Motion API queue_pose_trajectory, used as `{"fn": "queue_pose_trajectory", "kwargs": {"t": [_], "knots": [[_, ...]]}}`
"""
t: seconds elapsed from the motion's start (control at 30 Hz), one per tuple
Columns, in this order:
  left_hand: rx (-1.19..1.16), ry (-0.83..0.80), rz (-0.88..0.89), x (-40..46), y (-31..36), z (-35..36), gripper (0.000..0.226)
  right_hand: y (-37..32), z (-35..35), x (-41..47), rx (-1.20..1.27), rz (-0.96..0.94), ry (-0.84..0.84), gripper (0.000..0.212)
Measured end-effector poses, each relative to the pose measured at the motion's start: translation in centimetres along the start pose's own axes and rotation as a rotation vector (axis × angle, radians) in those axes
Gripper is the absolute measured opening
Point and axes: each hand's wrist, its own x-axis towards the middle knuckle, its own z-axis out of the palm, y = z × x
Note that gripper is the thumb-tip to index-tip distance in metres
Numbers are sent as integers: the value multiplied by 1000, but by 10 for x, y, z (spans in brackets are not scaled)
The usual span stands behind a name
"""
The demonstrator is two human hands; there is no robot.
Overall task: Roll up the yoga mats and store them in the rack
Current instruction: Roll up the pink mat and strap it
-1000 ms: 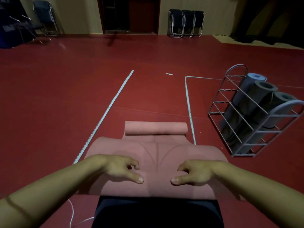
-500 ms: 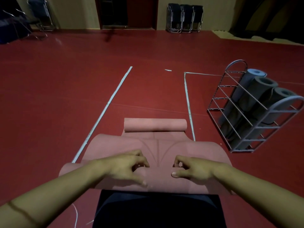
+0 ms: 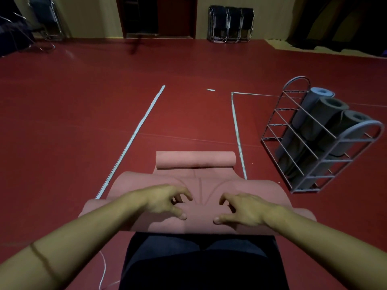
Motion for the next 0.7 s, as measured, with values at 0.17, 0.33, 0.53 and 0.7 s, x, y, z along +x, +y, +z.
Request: {"fn": "queue_pose_trajectory", "kwargs": {"t": [0.17, 0.33, 0.53, 0.7], "knots": [[59, 2, 56, 0, -3, 3, 69, -1, -1, 7, 48, 41, 9, 60], [159, 59, 102, 2, 8, 1, 57, -2, -6, 11, 1, 13, 35, 54], [142, 135, -7, 7, 6, -7, 57, -11, -19, 11, -99, -34, 150, 51], [49, 142, -28, 11, 1, -2, 41, -18, -23, 10, -157, -9, 111, 64]]}}
